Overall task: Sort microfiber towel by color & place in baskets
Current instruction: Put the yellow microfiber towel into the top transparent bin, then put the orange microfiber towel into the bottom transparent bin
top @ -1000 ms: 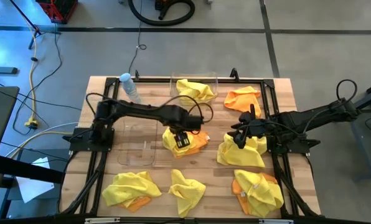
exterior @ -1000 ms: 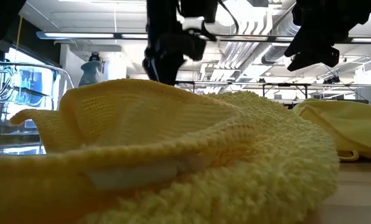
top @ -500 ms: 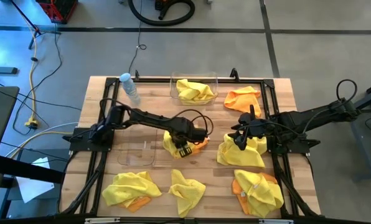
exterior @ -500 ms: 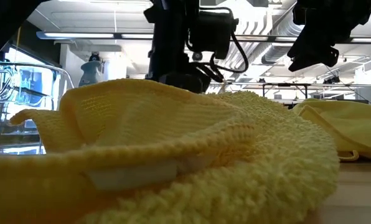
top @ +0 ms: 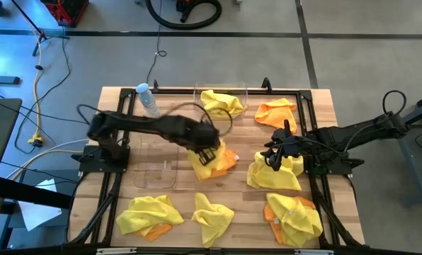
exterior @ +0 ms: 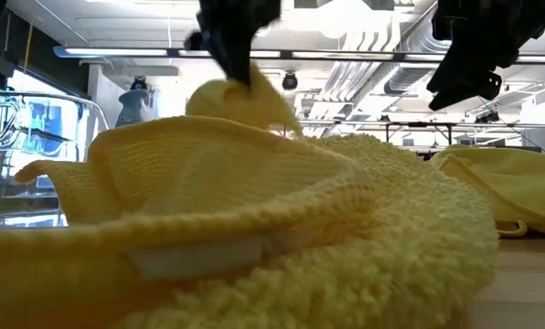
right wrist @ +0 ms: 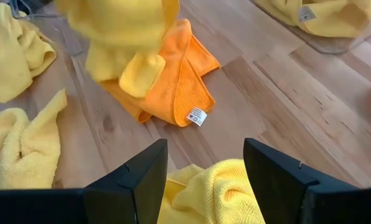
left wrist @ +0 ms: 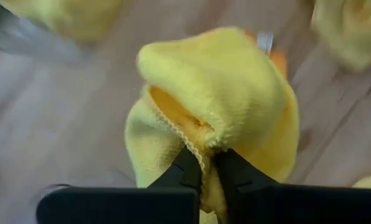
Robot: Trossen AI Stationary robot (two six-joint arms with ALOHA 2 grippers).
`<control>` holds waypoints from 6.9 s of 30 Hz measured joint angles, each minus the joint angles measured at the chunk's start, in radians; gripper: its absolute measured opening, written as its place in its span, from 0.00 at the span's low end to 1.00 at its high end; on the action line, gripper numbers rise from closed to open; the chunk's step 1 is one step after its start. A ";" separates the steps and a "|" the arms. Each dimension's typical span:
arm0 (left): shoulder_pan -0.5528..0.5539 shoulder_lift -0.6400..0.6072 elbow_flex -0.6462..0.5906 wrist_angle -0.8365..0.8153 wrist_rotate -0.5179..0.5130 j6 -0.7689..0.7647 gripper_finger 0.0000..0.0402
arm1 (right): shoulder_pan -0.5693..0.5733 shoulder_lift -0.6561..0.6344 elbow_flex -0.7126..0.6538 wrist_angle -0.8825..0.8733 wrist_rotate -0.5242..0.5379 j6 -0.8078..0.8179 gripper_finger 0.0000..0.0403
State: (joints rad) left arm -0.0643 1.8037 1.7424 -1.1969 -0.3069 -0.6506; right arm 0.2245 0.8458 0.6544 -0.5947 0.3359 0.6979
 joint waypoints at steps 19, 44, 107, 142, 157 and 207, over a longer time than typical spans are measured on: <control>0.359 -0.165 0.000 0.637 0.081 0.517 0.00 | 0.000 0.000 0.000 0.000 0.122 0.155 0.51; 0.582 0.206 0.000 0.584 0.256 0.736 0.00 | -0.002 0.000 0.000 0.007 0.371 0.281 0.51; -0.344 -0.087 0.001 -0.128 -0.061 -0.606 0.41 | -0.001 0.000 0.000 -0.077 0.071 0.236 0.51; -0.622 -0.085 0.000 -0.265 -0.006 -0.878 0.41 | -0.008 0.000 0.000 -0.072 0.058 0.183 0.51; -0.312 -0.081 0.000 -0.138 -0.097 -0.293 0.41 | 0.007 0.012 0.000 0.094 0.029 0.086 0.51; -0.185 -0.113 0.001 -0.064 -0.077 -0.098 0.00 | 0.006 0.012 0.000 0.052 0.031 0.087 0.51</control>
State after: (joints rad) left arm -0.2491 1.6912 1.7435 -1.2608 -0.3839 -0.7490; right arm 0.2310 0.8577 0.6548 -0.5423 0.3672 0.7852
